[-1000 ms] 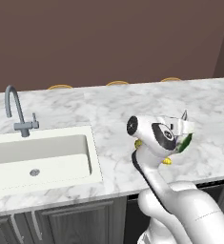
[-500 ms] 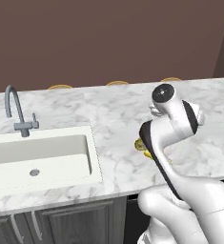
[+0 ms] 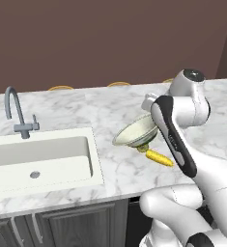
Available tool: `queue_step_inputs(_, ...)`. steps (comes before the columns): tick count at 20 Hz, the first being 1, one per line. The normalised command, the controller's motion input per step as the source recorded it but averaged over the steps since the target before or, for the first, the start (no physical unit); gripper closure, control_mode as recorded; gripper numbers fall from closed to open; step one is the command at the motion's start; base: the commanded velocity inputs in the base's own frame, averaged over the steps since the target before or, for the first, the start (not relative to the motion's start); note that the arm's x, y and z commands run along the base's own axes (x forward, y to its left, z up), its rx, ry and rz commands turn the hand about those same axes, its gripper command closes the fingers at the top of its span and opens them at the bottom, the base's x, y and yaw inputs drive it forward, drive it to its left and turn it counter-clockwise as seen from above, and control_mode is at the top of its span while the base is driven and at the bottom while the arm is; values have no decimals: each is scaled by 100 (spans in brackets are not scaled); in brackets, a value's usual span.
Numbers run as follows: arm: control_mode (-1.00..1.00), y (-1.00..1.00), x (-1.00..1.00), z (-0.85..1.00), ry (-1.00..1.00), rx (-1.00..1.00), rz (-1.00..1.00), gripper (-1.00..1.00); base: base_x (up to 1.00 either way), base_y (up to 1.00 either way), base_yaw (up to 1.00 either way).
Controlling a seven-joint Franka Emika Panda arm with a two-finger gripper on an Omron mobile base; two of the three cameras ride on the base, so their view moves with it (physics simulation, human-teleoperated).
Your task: Dump the corn and squash from the bowl so the bowl can be washed. Place the bowl in the sink after clearing the leftovers.
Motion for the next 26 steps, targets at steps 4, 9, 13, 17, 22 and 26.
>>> queue_step_inputs(4, -100, 71, 54, -48, 2, 55, 41, 100, 0, 0, 0)
queue_step_inputs(9, -100, 88, 29, -28, -1, 25, 30, 100, 0, 0, 0)
queue_step_inputs(13, -100, 97, 54, -25, 0, 13, 19, 100, 0, 0, 0)
queue_step_inputs(17, -100, 93, 44, -14, 0, 5, 15, 100, 0, 0, 0)
queue_step_inputs(22, -100, 87, 40, -41, 1, 6, 4, 100, 0, 0, 0)
queue_step_inputs(26, -100, 65, 6, -28, 0, 0, 2, 100, 0, 0, 0)
